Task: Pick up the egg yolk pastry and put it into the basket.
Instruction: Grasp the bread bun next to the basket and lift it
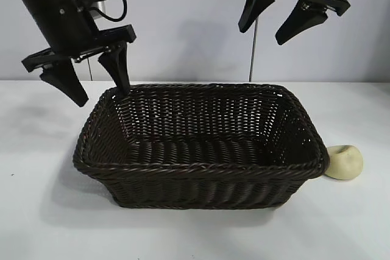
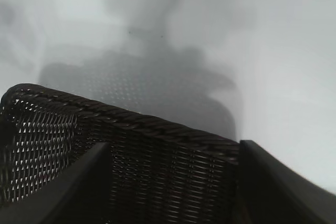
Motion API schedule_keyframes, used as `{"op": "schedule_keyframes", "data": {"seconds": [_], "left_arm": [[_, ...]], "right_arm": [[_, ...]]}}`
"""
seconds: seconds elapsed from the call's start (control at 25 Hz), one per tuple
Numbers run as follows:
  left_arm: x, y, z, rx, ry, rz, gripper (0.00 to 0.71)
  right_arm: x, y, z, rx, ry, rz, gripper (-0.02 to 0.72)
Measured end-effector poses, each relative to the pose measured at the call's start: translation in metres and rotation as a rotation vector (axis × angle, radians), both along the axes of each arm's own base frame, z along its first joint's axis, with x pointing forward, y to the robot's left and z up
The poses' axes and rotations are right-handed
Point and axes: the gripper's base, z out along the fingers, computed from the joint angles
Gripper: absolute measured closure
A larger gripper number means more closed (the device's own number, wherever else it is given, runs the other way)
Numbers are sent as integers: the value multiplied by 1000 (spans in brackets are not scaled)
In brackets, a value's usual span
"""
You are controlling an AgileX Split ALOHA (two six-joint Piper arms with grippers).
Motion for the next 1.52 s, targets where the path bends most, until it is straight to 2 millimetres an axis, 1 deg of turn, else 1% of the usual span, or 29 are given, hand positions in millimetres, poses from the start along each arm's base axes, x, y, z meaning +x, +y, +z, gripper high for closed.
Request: {"op": "schedule_keyframes", "data": {"seconds": [0.12,0.24,0.36,0.48,0.68,0.8,0.88,1.04,1.52], "left_arm": [[-7,2,24,-13,-40,-4,176],[-19,3,55,-52,-92,-5,176],[-30,3,80,-104,-127,-2,175],[-40,1,93,-167,-130,7,175],[-56,-1,86,-258,-99,60,175],[-60,-2,78,-305,-100,107,175],[-62,-3,69,-324,-89,115,175],[-64,-4,58,-356,-83,125,175],[-62,-3,56,-347,-115,124,175]], "right_arm": [[0,0,0,1,0,0,209],[0,0,0,1,0,0,209],[0,0,0,1,0,0,209],[0,0,0,1,0,0,209],[0,0,0,2,0,0,209],[0,0,0,2,0,0,209],[0,0,0,2,0,0,209],[0,0,0,2,0,0,209],[-2,0,-1,-3,25,9,209]]}}
